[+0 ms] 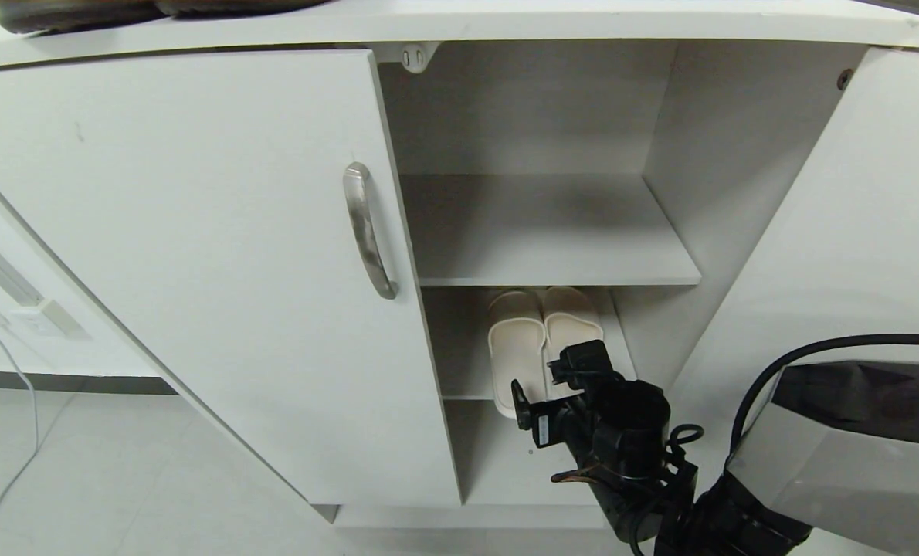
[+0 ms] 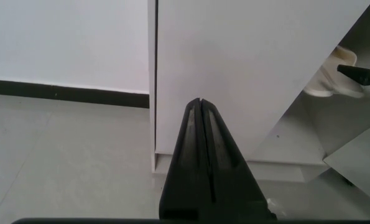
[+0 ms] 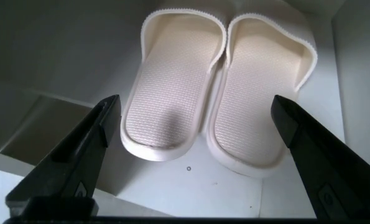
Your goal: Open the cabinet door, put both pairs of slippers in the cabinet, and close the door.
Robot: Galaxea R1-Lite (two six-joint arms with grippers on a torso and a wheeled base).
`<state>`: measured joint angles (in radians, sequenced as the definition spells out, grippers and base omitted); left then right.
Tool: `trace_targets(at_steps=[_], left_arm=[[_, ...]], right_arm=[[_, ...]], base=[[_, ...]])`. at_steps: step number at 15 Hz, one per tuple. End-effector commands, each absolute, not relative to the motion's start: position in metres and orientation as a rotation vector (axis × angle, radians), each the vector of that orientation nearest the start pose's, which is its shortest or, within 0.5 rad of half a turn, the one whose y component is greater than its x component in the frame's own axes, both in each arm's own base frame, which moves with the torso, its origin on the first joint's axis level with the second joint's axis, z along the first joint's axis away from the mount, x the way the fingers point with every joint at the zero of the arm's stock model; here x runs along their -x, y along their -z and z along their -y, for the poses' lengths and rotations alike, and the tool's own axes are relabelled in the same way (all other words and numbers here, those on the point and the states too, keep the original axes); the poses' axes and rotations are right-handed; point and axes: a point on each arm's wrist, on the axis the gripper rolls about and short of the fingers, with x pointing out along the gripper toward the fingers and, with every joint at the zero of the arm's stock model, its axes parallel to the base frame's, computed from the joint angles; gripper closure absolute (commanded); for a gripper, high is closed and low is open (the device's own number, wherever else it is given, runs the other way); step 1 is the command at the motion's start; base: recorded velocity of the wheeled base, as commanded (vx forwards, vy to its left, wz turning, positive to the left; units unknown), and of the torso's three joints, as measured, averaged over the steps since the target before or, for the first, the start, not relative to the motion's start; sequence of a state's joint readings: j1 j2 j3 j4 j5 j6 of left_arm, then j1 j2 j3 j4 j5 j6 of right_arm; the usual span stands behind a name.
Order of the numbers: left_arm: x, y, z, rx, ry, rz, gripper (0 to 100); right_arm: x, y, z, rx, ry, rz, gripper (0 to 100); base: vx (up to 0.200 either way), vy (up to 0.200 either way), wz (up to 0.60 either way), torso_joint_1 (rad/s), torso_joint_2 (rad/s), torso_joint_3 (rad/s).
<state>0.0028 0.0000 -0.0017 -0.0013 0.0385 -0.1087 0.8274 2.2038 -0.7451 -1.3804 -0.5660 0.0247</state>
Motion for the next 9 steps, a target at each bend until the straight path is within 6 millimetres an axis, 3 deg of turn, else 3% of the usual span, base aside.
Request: trace_targets(at_steps=[1,2,9], left_arm=[[0.0228,-0.0761,-0.0008,0.109,-0.041,0.004,100],[0.0228,-0.0761,-0.0008,0.109,-0.041,0.004,100],[0.0228,-0.0761,-0.0008,0.109,-0.041,0.004,100]], right_arm=[[-0.2596,-0.0674,-0.2650,0.029,-0.261,-0.067,0],[-0.2596,-0.0669,-0.2651,0.030,-0.261,-0.068,0],[-0.2597,-0.0630,-0.2651,0.037,-0.260,-0.076,0]], base=[[0.000,0.000,0.00,0.000,0.00,0.000],[0.000,0.000,0.00,0.000,0.00,0.000],[-0.200,0.000,0.00,0.001,0.01,0.001]])
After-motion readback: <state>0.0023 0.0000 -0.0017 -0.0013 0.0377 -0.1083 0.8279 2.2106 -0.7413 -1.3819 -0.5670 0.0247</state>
